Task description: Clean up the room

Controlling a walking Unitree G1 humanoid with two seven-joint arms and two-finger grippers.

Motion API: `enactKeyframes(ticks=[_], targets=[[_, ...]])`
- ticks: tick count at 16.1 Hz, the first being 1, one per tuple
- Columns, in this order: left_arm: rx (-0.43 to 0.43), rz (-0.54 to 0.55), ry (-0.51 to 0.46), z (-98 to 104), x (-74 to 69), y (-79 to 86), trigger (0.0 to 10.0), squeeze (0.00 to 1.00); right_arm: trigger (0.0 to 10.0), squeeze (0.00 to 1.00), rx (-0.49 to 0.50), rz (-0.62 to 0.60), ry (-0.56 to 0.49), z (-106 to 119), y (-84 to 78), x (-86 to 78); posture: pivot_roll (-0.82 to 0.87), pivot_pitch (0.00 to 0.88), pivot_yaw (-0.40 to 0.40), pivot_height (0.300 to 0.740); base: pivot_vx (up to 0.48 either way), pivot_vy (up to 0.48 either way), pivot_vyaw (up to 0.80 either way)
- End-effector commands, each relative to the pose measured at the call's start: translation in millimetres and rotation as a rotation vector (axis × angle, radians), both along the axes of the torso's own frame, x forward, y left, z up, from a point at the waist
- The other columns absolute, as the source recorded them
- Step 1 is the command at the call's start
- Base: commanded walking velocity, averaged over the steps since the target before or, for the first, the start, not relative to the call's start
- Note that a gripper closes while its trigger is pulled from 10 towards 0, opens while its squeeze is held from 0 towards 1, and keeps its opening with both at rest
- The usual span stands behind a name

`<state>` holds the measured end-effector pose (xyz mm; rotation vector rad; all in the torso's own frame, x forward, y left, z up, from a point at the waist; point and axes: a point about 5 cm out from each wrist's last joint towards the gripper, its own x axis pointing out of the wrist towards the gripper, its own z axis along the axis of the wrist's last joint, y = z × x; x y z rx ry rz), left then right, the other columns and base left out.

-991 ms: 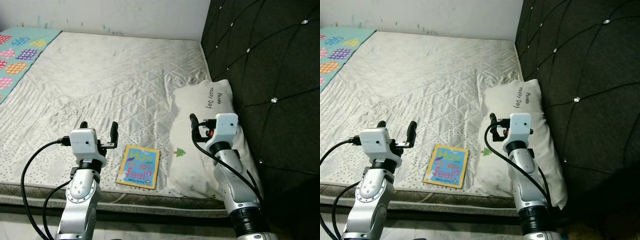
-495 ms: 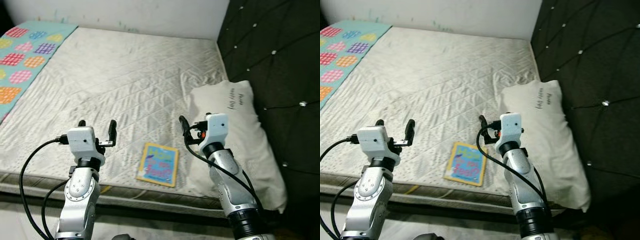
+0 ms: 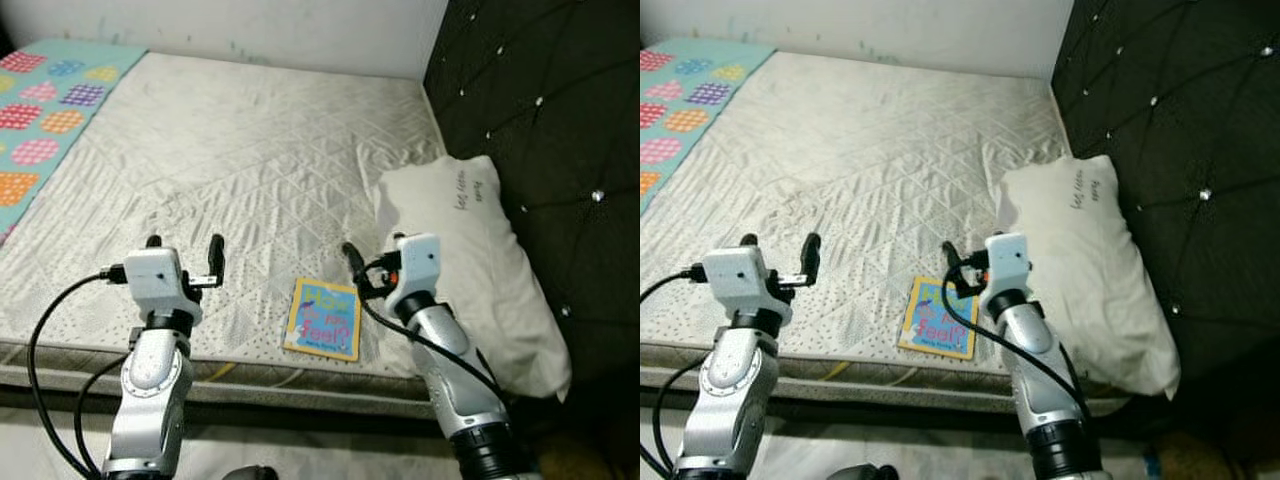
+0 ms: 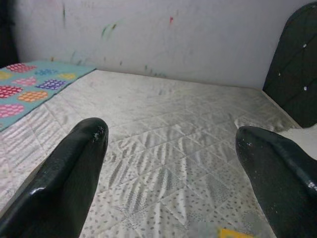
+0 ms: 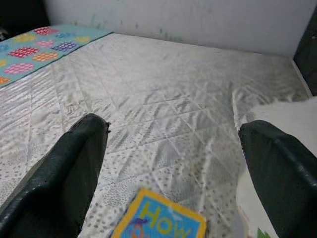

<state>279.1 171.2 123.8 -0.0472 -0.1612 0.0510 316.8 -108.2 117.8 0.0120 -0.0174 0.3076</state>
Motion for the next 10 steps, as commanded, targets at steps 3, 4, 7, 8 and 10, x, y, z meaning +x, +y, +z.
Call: enactKeyframes(ticks=[3,4,7,8,10], targets=[[0.004,0.000,0.013,-1.4,0.0,-1.3,10.0,0.00,10.0,0.00,0.004,0.013,0.029,-5.3,-2.9,-1.6,0.09,0.119,-0.029,0.740,0.000,0.480,0.00],[0.003,0.001,0.012,-1.1,0.3,-1.1,10.0,0.00,10.0,0.00,0.013,0.019,0.029,-5.1,-2.1,-1.8,0.09,0.119,-0.029,0.740,0.000,0.480,0.00],[0.009,0.010,0.018,-1.3,1.2,-0.2,10.0,0.00,10.0,0.00,-0.035,0.018,0.020,-6.0,1.5,-2.4,0.09,0.118,-0.024,0.740,0.000,0.480,0.00],[0.009,0.013,0.019,-1.2,1.4,0.1,10.0,0.00,10.0,0.00,-0.057,0.022,-0.007,-4.6,3.3,-3.3,0.08,0.119,-0.023,0.740,0.000,0.480,0.00],[0.011,0.022,0.009,-0.3,1.8,0.5,10.0,0.00,10.0,0.00,-0.007,0.017,0.010,-5.5,3.7,-3.3,0.08,0.117,-0.022,0.740,0.000,0.240,0.00]])
